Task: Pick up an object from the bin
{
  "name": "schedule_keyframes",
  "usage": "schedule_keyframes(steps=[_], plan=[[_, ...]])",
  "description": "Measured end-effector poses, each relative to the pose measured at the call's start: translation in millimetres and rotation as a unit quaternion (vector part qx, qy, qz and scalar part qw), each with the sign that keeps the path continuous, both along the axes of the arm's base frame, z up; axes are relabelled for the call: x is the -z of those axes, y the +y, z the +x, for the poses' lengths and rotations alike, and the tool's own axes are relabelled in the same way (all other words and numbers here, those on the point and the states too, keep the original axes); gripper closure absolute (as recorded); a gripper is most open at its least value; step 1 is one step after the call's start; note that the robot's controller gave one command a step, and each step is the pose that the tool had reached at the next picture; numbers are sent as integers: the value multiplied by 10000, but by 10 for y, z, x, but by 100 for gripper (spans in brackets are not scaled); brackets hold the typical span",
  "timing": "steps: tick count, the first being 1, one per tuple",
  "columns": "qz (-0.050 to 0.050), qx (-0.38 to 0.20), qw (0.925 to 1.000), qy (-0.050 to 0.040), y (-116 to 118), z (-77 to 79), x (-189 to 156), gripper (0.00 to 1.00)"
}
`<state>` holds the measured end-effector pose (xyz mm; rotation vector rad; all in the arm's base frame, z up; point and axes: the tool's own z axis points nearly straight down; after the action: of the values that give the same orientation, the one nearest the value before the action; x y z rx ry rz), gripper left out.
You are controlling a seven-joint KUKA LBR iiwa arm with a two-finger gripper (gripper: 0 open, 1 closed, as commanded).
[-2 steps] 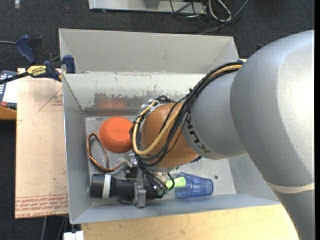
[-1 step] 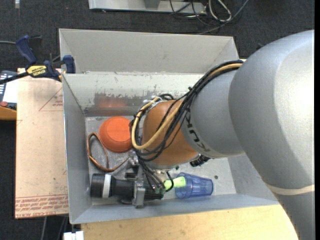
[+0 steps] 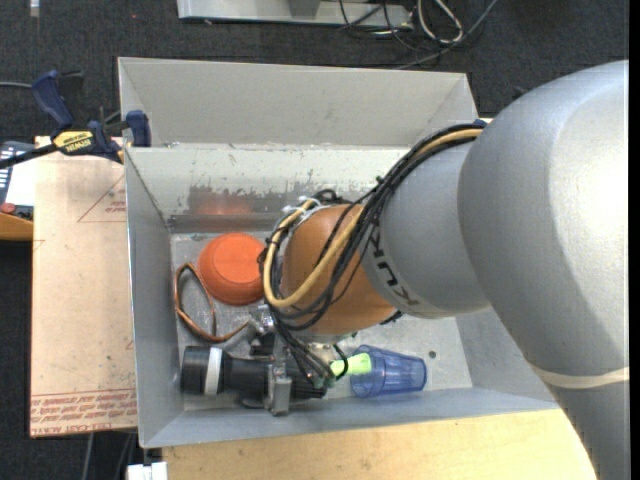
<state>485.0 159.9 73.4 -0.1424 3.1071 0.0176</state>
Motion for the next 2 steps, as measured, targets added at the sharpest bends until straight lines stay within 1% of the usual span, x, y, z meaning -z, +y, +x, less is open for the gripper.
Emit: schedule_keyframes(steps=[1,2], plan=[[-6,576,9983,75,-20,29,-39,100],[-5,578,9983,75,-20,29,-39,100]])
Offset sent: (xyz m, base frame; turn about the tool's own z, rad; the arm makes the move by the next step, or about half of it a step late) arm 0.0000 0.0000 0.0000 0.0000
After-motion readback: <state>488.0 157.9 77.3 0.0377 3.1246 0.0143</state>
